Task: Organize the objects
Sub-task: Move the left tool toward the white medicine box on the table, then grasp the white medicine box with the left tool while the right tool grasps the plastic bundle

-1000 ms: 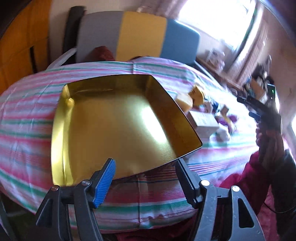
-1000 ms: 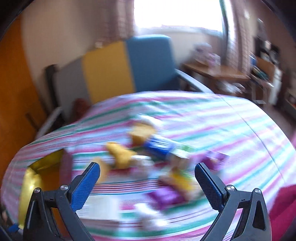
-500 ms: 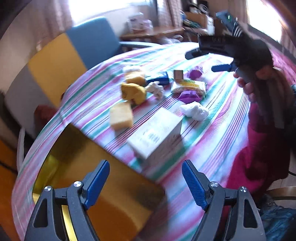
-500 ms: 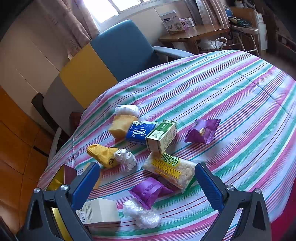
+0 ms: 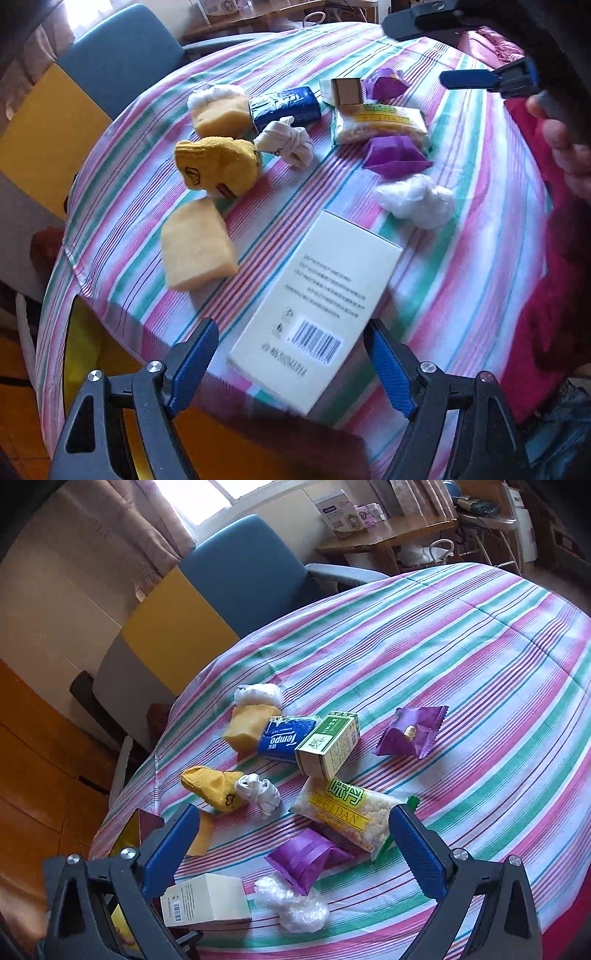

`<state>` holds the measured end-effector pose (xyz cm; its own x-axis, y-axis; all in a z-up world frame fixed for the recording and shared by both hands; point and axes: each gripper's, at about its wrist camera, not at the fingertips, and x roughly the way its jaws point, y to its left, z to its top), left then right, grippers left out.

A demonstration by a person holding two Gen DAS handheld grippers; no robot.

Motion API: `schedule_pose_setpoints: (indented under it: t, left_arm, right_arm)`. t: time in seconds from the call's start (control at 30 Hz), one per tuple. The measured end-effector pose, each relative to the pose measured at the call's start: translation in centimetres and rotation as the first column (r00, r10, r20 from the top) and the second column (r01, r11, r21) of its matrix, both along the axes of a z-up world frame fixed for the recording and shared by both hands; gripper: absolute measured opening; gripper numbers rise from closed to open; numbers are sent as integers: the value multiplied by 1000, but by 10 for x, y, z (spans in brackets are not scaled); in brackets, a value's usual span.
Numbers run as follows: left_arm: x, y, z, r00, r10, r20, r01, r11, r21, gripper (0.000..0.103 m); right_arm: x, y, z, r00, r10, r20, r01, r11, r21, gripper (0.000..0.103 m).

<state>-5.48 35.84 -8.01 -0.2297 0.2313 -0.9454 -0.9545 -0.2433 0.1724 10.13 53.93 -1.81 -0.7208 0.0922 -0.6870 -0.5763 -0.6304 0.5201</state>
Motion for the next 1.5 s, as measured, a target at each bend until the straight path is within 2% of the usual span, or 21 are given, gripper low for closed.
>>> schedule_pose_setpoints:
  t: [0.07, 0.1, 0.23, 0.37, 0.47, 0.57, 0.63, 0.7, 0.77, 0.9, 0.97, 1.1, 1.13, 1.37, 1.43, 1.47, 1.5]
  left_arm:
    - [-1, 2, -7, 999, 14, 49, -15, 1000, 12, 65]
    - [0, 2, -7, 998, 27, 60, -29, 999, 34, 50]
    - [12, -11, 2, 994, 82, 70, -91, 986, 138, 50]
    - [20, -37, 24, 976, 177, 127, -206, 939, 275, 50]
    - [24, -56, 41, 958, 234, 167, -278, 898, 340, 50]
    - [27, -76, 54, 940, 279, 195, -334, 865, 374, 50]
    - [30, -90, 63, 930, 308, 199, -363, 845, 392, 50]
    - [34, -103, 68, 921, 339, 189, -388, 829, 404, 50]
    - [32, -118, 71, 908, 371, 195, -419, 807, 416, 50]
    - [32, -149, 79, 878, 439, 194, -477, 759, 442, 50]
    - [27, -167, 80, 853, 482, 201, -518, 730, 446, 50]
    - [19, -196, 77, 805, 562, 189, -583, 689, 431, 50]
    - [16, -206, 76, 776, 602, 191, -618, 661, 427, 50]
    - [-18, -264, 60, 623, 739, 256, -767, 512, 386, 50]
    - [-31, -276, 56, 577, 772, 267, -800, 469, 373, 50]
    - [-40, -285, 54, 575, 768, 284, -805, 467, 367, 50]
    - [-50, -291, 52, 546, 782, 301, -825, 439, 356, 50]
  right_arm:
    - [-1, 0, 0, 1000, 2, 3, -2, 1000, 7, 103]
    - [-1, 0, 0, 1000, 3, 5, -3, 1000, 9, 103]
    - [-1, -1, 2, 1000, 4, 9, -5, 1000, 27, 103]
    - [-7, -6, 1, 999, 46, 27, -47, 998, 36, 103]
    - [-11, -11, 0, 996, 80, 39, -81, 996, 38, 100]
    - [-15, -16, -2, 991, 127, 38, -127, 992, 14, 88]
    - [-18, -19, -4, 987, 151, 50, -152, 988, 9, 73]
    - [-20, -23, -5, 982, 182, 47, -182, 983, 2, 64]
    - [-24, -31, -6, 973, 225, 49, -225, 974, 0, 61]
    - [-37, -51, -17, 939, 320, 126, -320, 947, -14, 59]
    - [-40, -57, -23, 923, 349, 162, -349, 937, -26, 59]
    - [-41, -63, -35, 900, 370, 228, -369, 928, -49, 57]
    - [-41, -65, -36, 895, 376, 239, -376, 925, -48, 55]
    - [-46, -69, -45, 870, 392, 299, -395, 917, -53, 49]
    - [-50, -75, -51, 845, 417, 334, -423, 904, -59, 49]
    - [-53, -80, -54, 828, 432, 357, -444, 895, -52, 48]
    - [-56, -87, -58, 805, 440, 398, -468, 883, -28, 36]
